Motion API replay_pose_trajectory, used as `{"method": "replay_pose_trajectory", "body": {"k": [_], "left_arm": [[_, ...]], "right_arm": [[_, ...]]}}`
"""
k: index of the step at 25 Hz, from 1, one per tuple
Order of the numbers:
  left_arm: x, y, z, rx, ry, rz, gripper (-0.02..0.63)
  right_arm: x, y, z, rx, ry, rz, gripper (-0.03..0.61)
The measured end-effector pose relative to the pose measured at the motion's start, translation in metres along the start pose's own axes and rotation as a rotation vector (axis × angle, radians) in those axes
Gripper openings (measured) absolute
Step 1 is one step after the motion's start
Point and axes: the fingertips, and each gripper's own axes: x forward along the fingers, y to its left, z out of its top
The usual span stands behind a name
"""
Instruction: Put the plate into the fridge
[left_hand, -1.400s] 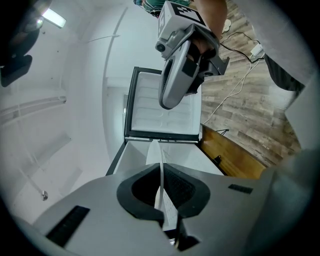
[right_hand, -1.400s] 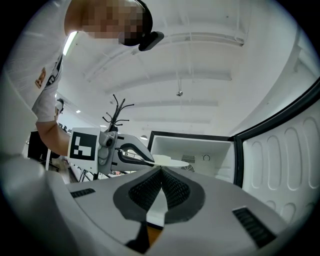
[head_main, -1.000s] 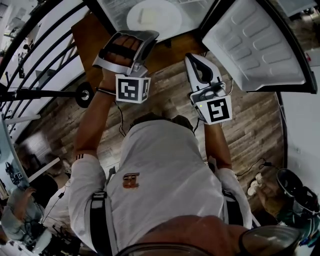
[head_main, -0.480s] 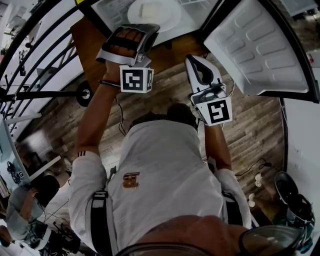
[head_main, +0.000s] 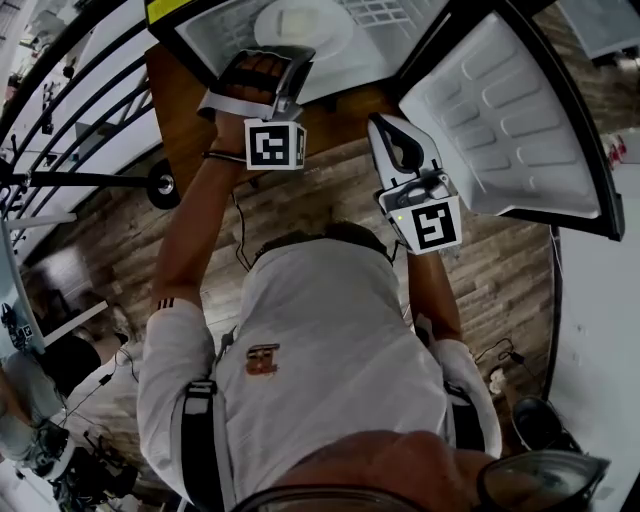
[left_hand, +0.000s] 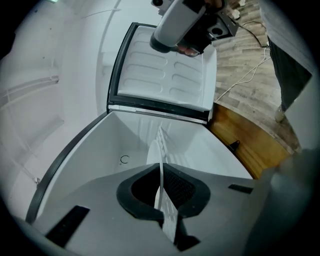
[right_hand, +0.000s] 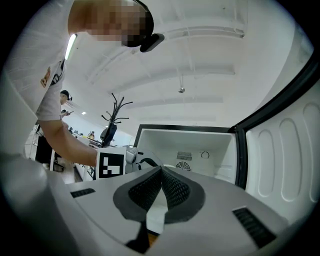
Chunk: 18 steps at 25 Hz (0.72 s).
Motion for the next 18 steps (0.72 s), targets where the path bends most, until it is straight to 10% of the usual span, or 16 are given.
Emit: {"method": "replay_pose_trajectory", "body": {"k": [18], "left_arm": [[0.053,-0.010,-0.016,-0.043,0.134,-0.057,0.028]], "right_arm": [[0.008,-0.044,-0.015,0.023,-0.015,0.068,0.032]]}}
